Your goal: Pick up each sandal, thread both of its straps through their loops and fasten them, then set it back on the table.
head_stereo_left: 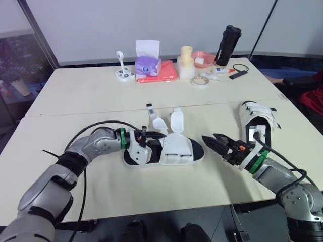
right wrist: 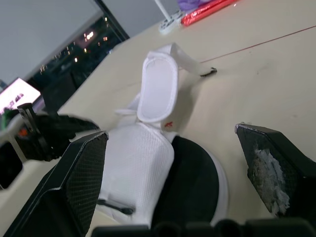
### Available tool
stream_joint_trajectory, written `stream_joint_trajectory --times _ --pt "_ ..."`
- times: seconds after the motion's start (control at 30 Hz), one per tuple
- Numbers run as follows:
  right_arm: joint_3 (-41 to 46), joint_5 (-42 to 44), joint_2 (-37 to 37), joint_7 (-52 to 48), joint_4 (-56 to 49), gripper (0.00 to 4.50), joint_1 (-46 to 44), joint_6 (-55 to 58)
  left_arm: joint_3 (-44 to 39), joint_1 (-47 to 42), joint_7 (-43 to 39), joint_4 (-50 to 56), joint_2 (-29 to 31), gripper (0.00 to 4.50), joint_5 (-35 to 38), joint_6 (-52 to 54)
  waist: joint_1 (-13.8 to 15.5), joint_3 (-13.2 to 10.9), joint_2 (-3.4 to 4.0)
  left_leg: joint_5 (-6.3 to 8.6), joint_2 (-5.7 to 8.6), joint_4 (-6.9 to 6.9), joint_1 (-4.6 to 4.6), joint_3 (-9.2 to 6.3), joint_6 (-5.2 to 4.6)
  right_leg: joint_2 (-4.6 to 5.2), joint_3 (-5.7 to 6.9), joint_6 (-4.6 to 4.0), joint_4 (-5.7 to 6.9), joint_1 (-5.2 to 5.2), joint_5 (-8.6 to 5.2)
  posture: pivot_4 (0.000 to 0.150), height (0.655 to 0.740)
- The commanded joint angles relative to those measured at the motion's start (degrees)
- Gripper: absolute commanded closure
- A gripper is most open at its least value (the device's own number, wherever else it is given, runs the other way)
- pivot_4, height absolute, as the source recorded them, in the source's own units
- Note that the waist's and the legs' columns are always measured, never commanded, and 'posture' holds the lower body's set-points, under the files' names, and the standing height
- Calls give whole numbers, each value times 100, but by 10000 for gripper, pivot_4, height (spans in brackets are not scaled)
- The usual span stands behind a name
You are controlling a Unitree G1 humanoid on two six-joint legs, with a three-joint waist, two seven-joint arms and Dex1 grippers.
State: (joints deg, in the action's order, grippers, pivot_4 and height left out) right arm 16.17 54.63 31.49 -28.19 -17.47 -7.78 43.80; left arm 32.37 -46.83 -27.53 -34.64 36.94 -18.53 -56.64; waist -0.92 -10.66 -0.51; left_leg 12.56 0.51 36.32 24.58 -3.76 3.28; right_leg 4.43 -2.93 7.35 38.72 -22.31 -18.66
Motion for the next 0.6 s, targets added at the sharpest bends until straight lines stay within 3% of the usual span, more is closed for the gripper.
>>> stream_joint_trajectory --times 0.03,0.1,0.3,0.43,0.6 --pt "-30 -198 272 -294 26 0 -219 -54 -326 183 -391 339 26 10418 584 105 -5 0 1 0 0 2 -1 0 0 0 0 0 3 0 0 1500 7400" --pt "-146 -439 481 -507 129 0 -334 -110 -445 374 -646 570 62 347 937 266 -5 0 1 0 0 3 -4 1 0 0 -1 0 5 1 0 1500 7400" --pt "-544 -1057 1003 -1212 325 0 -569 -278 -1026 1184 -1433 1600 333 347 2211 1419 -12 1 1 0 -2 8 -7 0 0 0 0 -1 18 1 0 1500 7400" --pt "-744 -1365 1234 -1730 409 12682 -617 -480 -1458 1694 -1892 2432 650 0 2870 2860 -12 1 1 0 -4 10 -9 1 0 0 -1 -1 21 1 -1 1500 7400" --pt "-1076 -1777 1422 -2329 632 39551 -806 -766 -2193 1817 -2234 3442 903 0 4527 6010 10 0 0 1 -5 28 -8 -5 -1 0 4 -1 26 11 -1 1500 7400"
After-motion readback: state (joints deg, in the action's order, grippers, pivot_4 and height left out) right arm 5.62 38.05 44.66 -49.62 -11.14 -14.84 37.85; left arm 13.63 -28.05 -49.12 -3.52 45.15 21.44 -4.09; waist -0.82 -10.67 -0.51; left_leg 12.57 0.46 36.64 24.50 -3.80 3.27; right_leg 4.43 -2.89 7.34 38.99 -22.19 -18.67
